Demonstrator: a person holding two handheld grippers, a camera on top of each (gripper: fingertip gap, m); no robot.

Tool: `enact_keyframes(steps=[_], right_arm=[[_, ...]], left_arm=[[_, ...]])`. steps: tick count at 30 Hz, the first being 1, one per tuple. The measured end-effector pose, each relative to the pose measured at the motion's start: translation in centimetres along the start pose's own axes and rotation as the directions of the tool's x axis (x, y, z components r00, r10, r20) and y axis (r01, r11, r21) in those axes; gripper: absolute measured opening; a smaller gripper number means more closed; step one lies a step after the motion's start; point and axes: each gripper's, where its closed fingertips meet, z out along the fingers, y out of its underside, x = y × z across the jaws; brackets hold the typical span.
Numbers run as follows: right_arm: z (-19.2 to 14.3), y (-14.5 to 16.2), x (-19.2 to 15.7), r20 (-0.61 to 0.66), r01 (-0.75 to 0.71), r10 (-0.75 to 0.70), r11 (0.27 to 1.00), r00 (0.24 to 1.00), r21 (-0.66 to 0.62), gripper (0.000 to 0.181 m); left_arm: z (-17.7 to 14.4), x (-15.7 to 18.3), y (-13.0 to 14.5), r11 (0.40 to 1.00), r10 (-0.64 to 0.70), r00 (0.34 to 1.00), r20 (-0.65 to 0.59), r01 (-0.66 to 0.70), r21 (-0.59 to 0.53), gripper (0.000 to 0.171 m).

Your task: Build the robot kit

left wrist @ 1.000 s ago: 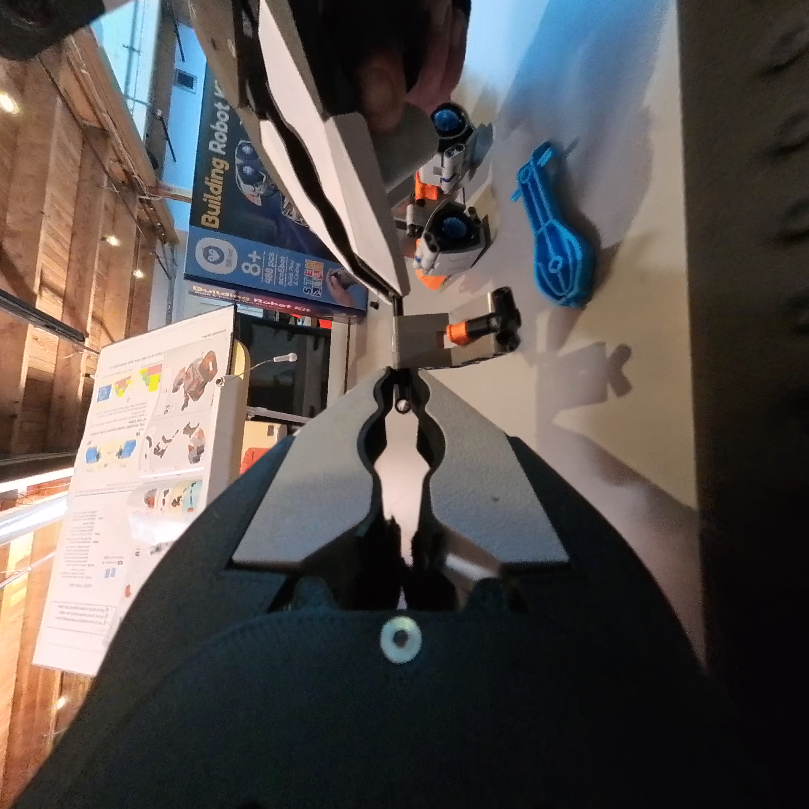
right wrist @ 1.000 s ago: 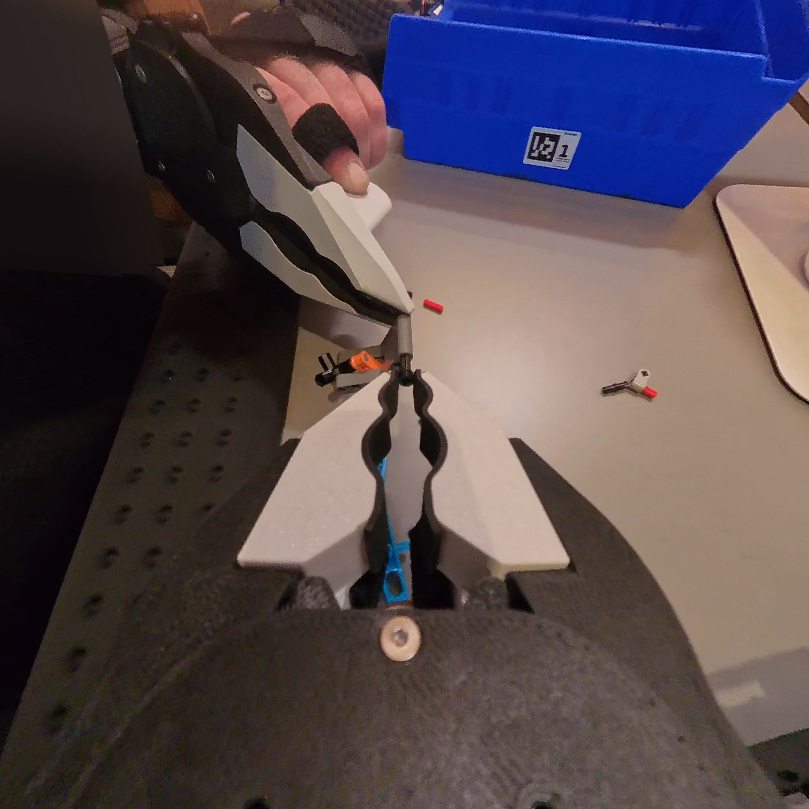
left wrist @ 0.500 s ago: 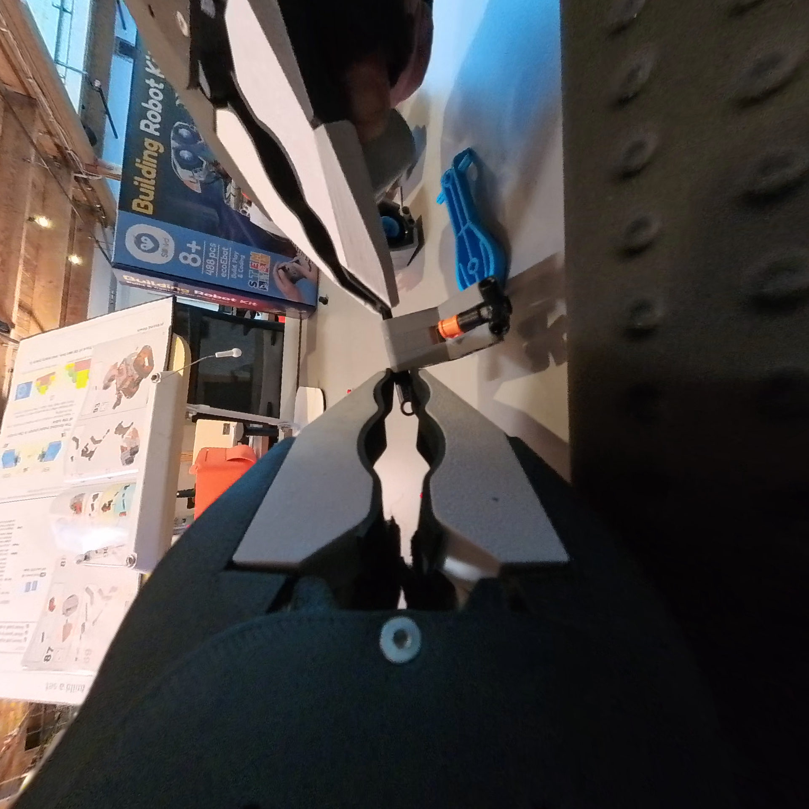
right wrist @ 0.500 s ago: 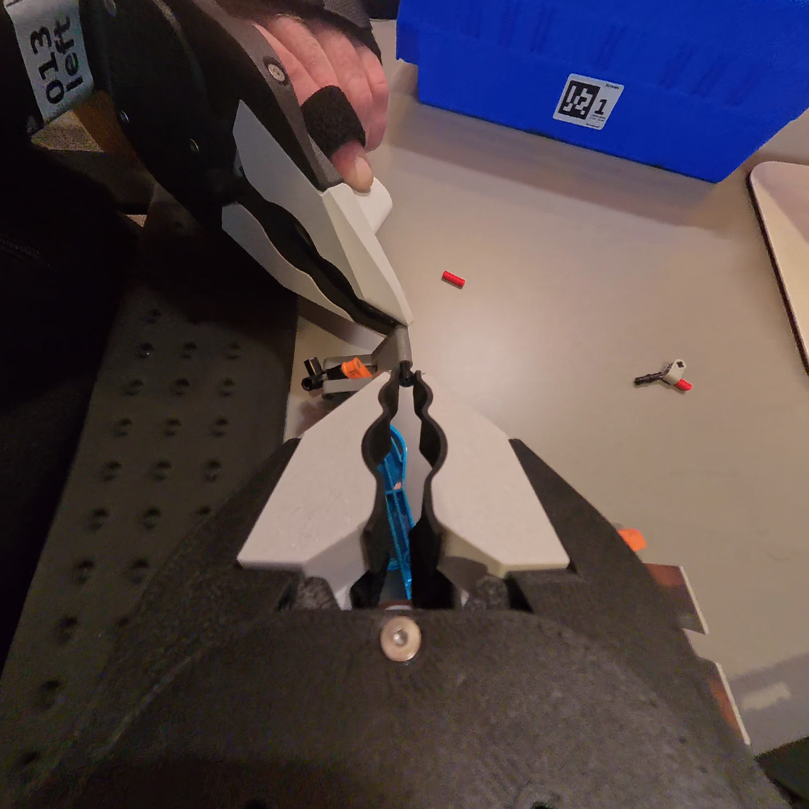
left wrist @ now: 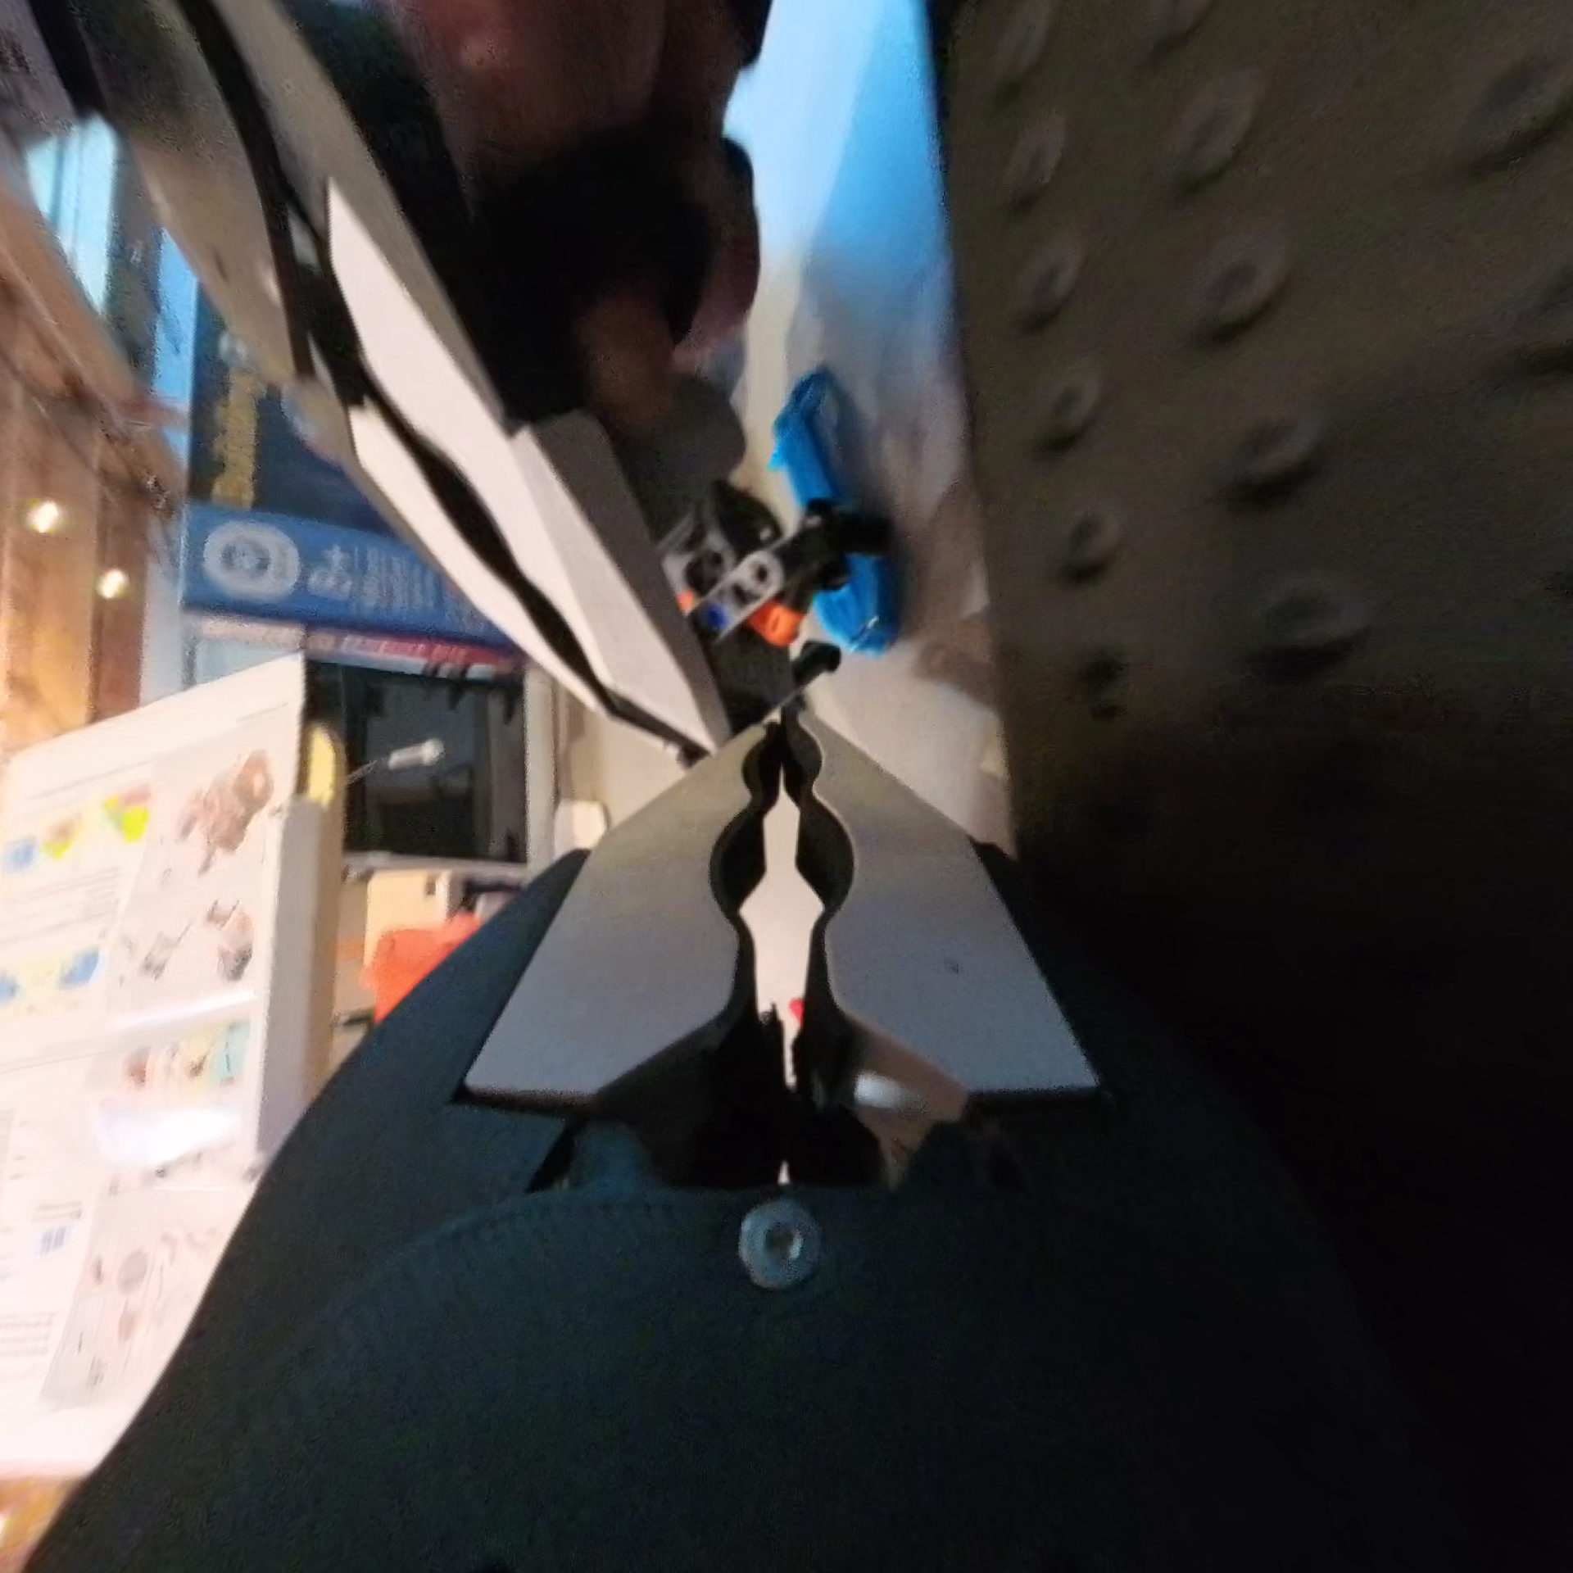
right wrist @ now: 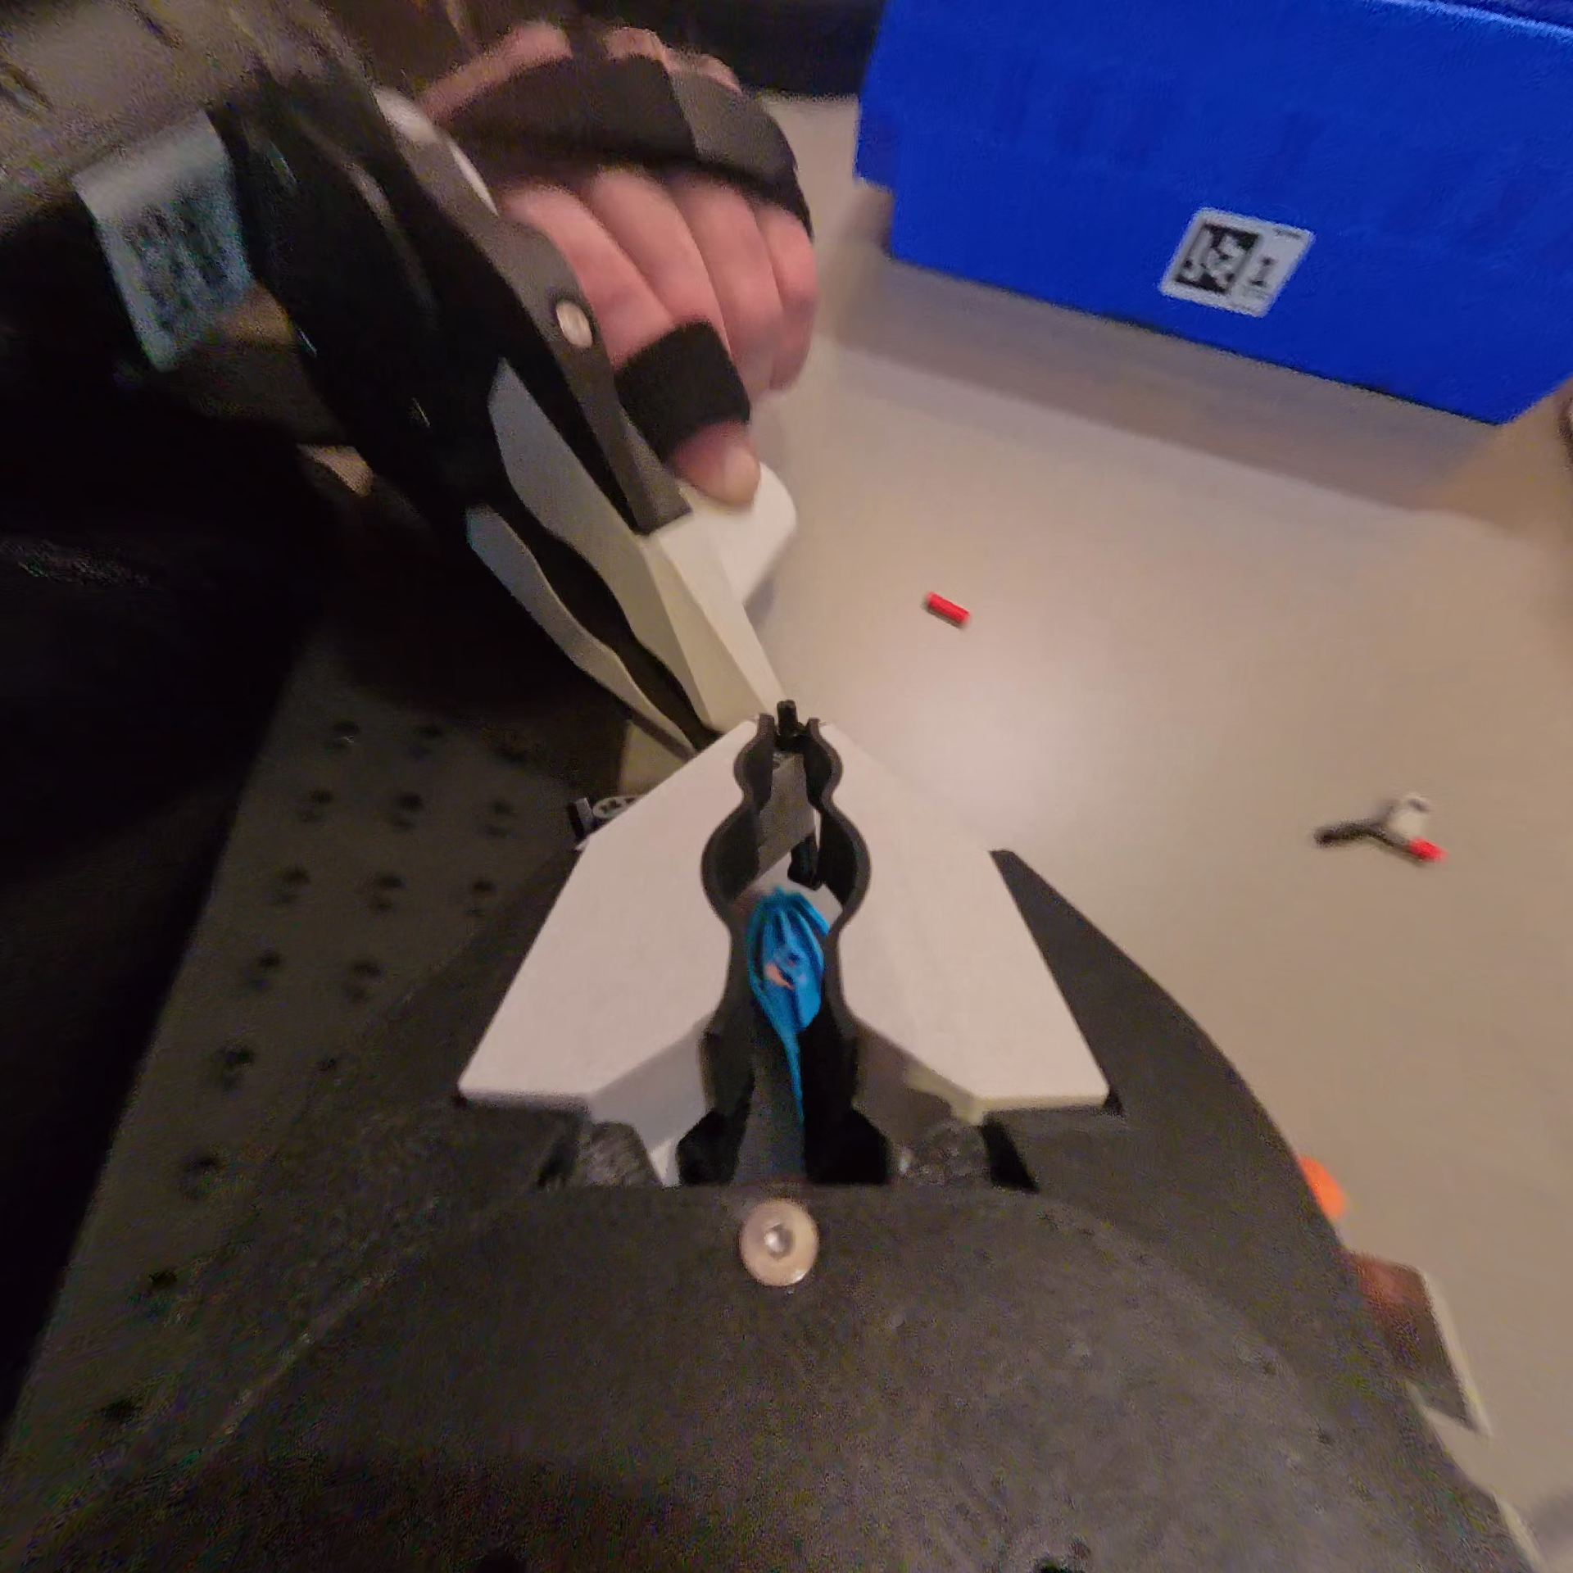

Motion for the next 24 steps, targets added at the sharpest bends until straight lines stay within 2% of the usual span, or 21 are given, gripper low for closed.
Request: enact_keyframes(steps=[1, 3, 4, 8, 9, 10, 12, 15, 17, 19, 21, 22, 24], right_arm=[[-0.3, 0.2, 0.2, -0.003, -0.003, 0.003, 1.0, 1.0, -0.01, 0.005], [-0.7, 0.2, 0.1, 0.015, -0.044, 0.043, 0.999, 0.999, 0.015, 0.005], [-0.8, 0.6, 0.4, -0.002, -0.037, 0.037, 0.999, 0.999, -0.002, 0.005], [-1.2, 0.3, 0.9, -0.025, -0.047, 0.047, 0.999, 0.999, 0.015, 0.005], [-1.4, 0.1, 0.9, -0.02, -0.061, 0.062, 0.997, 0.998, 0.039, 0.004], [-1.6, -0.1, 0.8, -0.003, -0.068, 0.068, 0.996, 0.998, 0.066, 0.005], [-2.0, -0.7, 0.6, 0.002, -0.049, 0.049, 0.993, 0.999, 0.11, 0.005], [-2.6, -1.8, 0.3, 0.028, -0.041, 0.036, 0.979, 0.999, 0.199, 0.005], [-3.0, -2.4, -0.1, 0.045, -0.038, 0.027, 0.968, 0.999, 0.248, 0.005], [-3.4, -3.2, -0.5, 0.057, -0.027, 0.011, 0.954, 0.998, 0.298, 0.005], [-3.8, -3.9, -0.9, 0.065, -0.01, -0.013, 0.94, 0.998, 0.34, 0.004], [-4.0, -4.1, -1.1, 0.072, -0.006, -0.021, 0.935, 0.997, 0.353, 0.004], [-4.1, -4.1, -1.1, 0.065, 0.0, -0.024, 0.936, 0.998, 0.351, 0.005]], left_arm=[[0.1, -0.2, 0.3, 1.0, -0.016, 1.0, 0.009, 0.016, 0.002, 0.0], [0.4, 0.0, 2.3, 0.991, -0.125, 0.991, -0.049, 0.121, -0.063, 0.0], [0.3, 0.0, 2.6, 0.992, -0.11, 0.993, -0.043, 0.107, -0.064, 0.0], [0.0, 0.3, 2.4, 0.988, -0.147, 0.986, -0.073, 0.144, -0.051, 0.0], [-0.2, 0.1, 2.2, 0.98, -0.199, 0.975, -0.095, 0.196, -0.032, 0.0], [-0.3, 0.0, 2.0, 0.962, -0.273, 0.953, -0.13, 0.274, -0.015, 0.0], [-0.5, -0.2, 2.0, 0.909, -0.407, 0.89, -0.207, 0.416, 0.001, 0.013], [-0.8, -0.7, 1.9, 0.787, -0.574, 0.745, -0.34, 0.616, 0.02, 0.026], [-0.9, -1.0, 1.4, 0.685, -0.65, 0.623, -0.435, 0.728, 0.018, 0.035], [-1.4, -1.4, 0.2, 0.611, -0.66, 0.545, -0.517, 0.79, 0.052, 0.024], [-1.6, -1.5, -0.7, 0.569, -0.657, 0.497, -0.567, 0.82, 0.06, 0.015], [-1.6, -1.5, -1.1, 0.551, -0.651, 0.477, -0.59, 0.832, 0.063, 0.01], [-1.5, -1.7, -1.4, 0.544, -0.651, 0.481, -0.587, 0.835, 0.081, 0.009]])
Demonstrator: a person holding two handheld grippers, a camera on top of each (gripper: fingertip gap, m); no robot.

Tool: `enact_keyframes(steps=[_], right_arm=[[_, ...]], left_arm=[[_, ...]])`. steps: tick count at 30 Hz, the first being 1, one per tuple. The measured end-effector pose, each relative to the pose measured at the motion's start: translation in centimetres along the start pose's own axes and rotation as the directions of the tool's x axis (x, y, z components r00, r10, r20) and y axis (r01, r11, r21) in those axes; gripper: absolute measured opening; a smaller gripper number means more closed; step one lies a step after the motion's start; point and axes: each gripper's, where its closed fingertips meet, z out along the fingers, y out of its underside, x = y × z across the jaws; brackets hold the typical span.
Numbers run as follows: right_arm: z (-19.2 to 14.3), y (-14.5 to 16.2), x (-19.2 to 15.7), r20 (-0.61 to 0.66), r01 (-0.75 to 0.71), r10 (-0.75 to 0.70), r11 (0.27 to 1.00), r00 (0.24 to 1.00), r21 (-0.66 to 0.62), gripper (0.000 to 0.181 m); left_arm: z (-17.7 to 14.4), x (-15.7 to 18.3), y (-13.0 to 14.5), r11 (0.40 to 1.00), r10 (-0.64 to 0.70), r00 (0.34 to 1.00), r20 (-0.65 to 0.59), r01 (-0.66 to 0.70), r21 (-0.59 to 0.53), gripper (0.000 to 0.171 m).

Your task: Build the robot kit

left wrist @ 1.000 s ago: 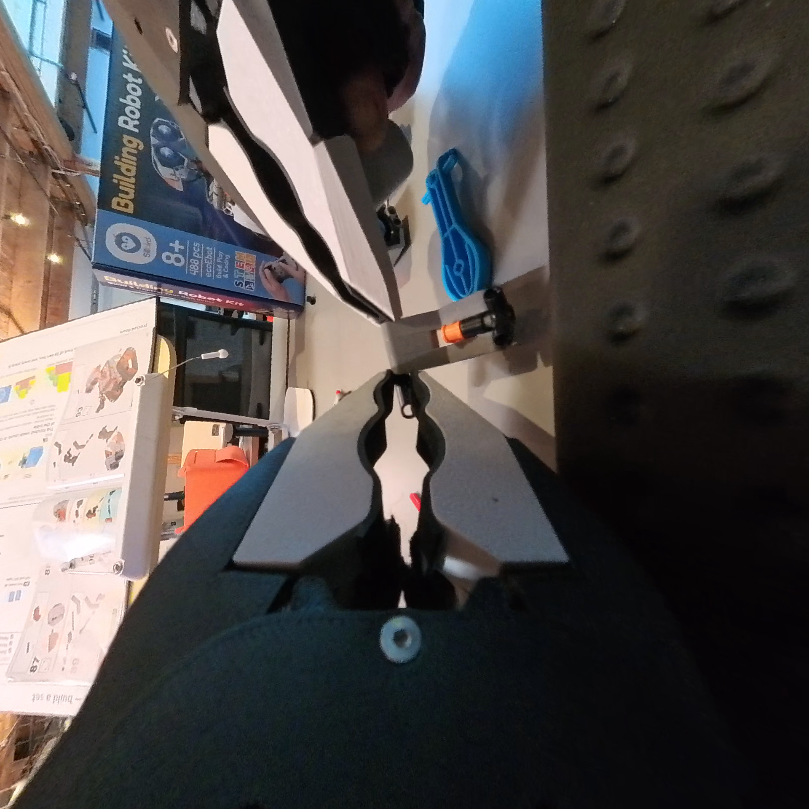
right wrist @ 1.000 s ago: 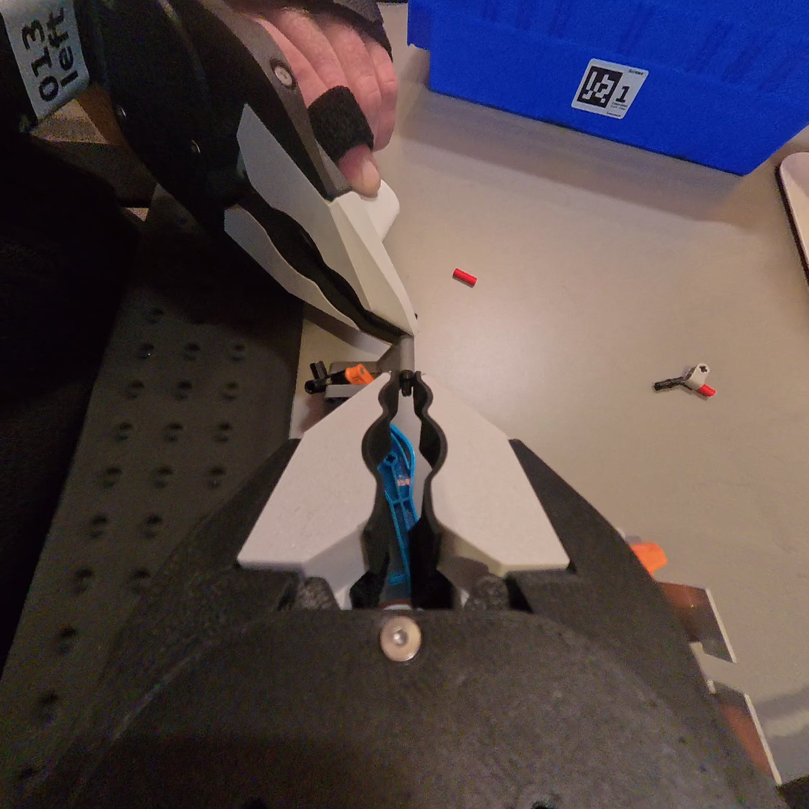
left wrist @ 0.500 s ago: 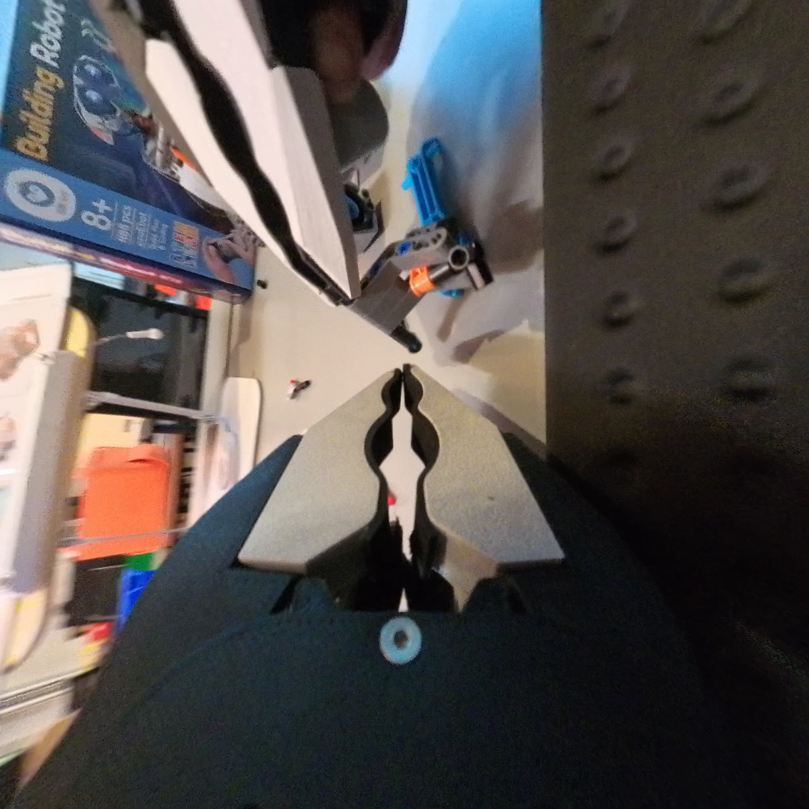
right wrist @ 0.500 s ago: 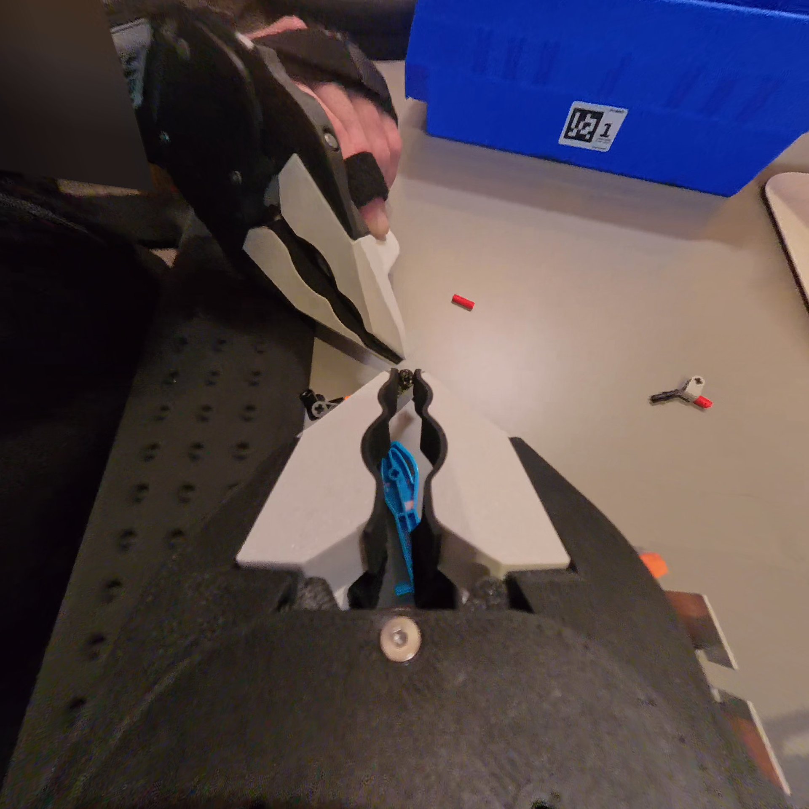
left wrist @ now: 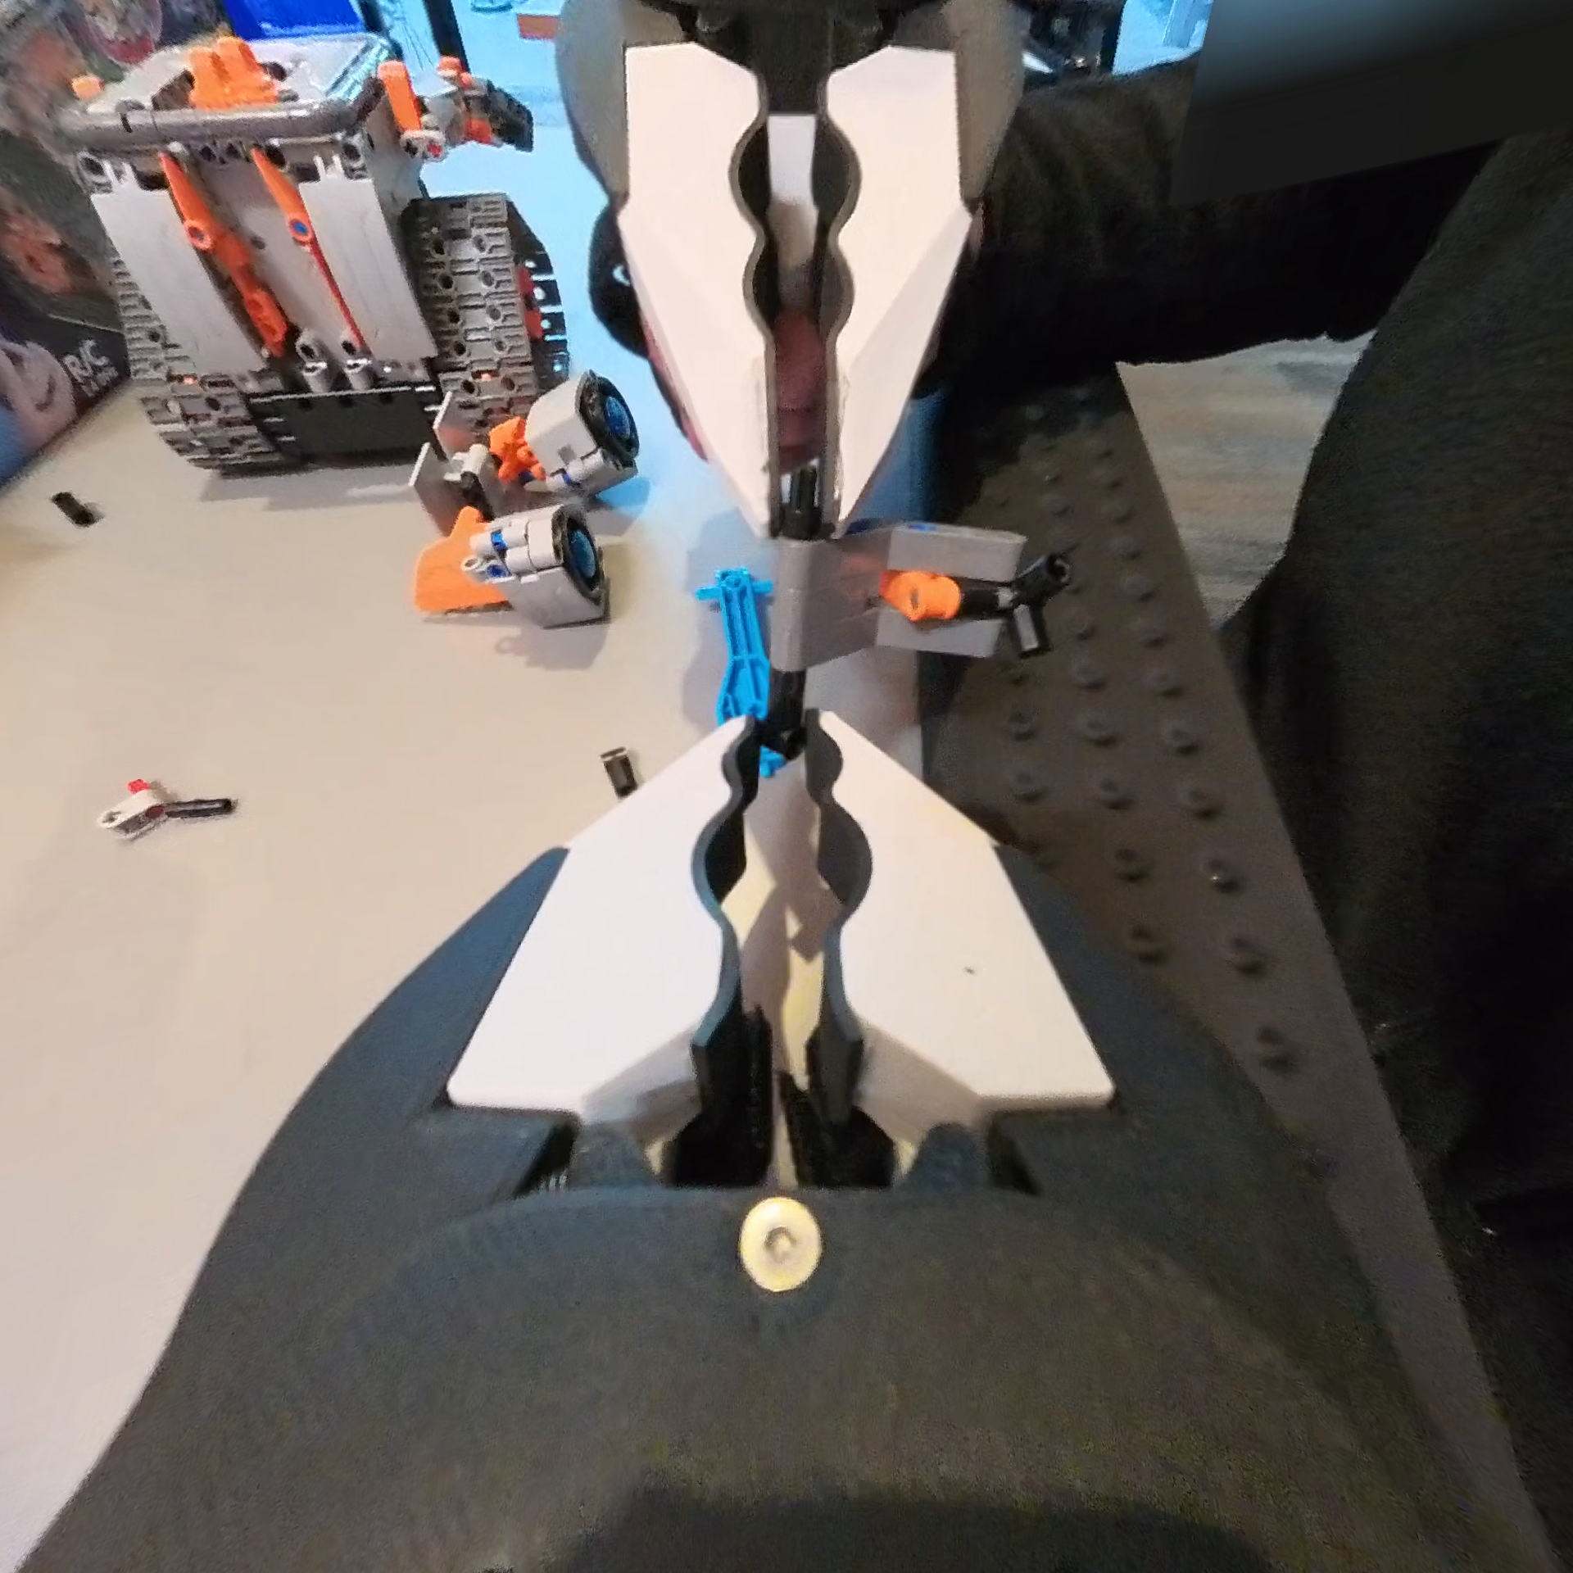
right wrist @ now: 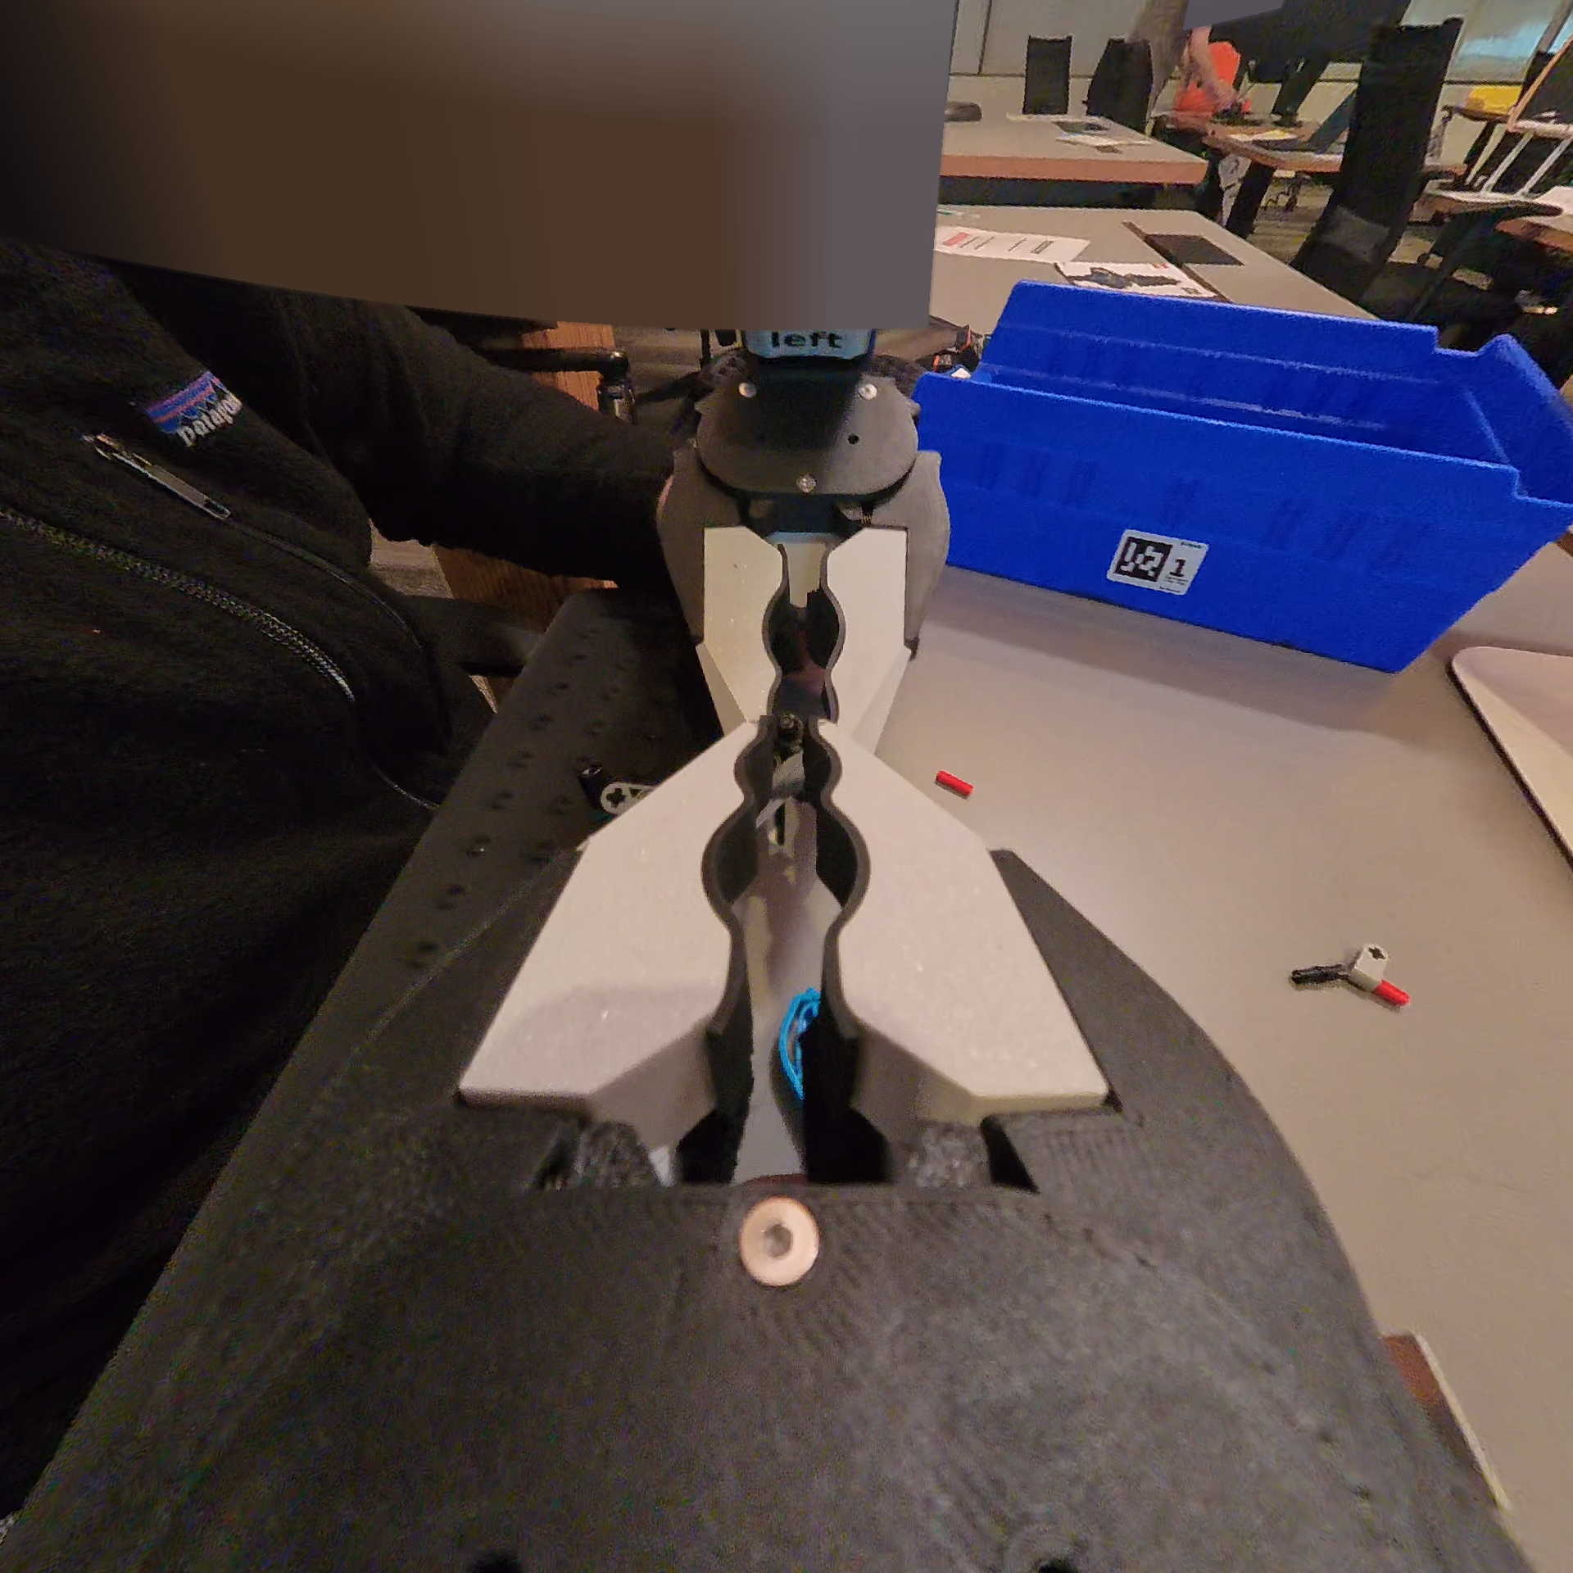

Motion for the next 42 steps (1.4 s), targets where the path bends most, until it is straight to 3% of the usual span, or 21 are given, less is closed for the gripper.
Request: enact_keyframes(steps=[6, 13, 18, 22, 29, 42], right_arm=[[-0.5, 1.6, 0.8, -0.081, 0.044, -0.054, 0.991, 0.995, -0.124, 0.005], [-1.5, 4.3, 2.5, -0.155, -0.008, -0.047, 0.941, 0.987, -0.338, 0.011], [-0.7, 7.9, 4.4, -0.155, 0.065, -0.207, 0.776, 0.966, -0.627, 0.017], [0.1, 9.8, 5.1, -0.091, 0.092, -0.236, 0.662, 0.967, -0.744, 0.017], [0.4, 11.2, 5.1, -0.033, 0.057, -0.136, 0.607, 0.99, -0.792, 0.005], [0.5, 10.4, 4.3, -0.033, 0.085, -0.159, 0.677, 0.987, -0.731, 0.004]], left_arm=[[-1.1, -1.1, -0.1, 0.998, 0.061, 0.991, 0.119, -0.06, -0.012, 0.008], [-2.0, -0.8, 3.4, 0.968, 0.114, 0.981, 0.159, -0.074, -0.239, 0.008], [-3.0, -1.3, 6.1, 0.943, 0.015, 0.983, 0.185, 0.048, -0.329, 0.008], [-3.2, -1.8, 7.4, 0.921, -0.04, 0.983, 0.177, 0.105, -0.375, 0.008], [-3.5, -2.3, 7.3, 0.914, -0.132, 0.985, 0.112, 0.165, -0.372, 0.008], [-3.2, -1.9, 7.5, 0.925, -0.052, 0.993, 0.102, 0.086, -0.37, 0.023]])
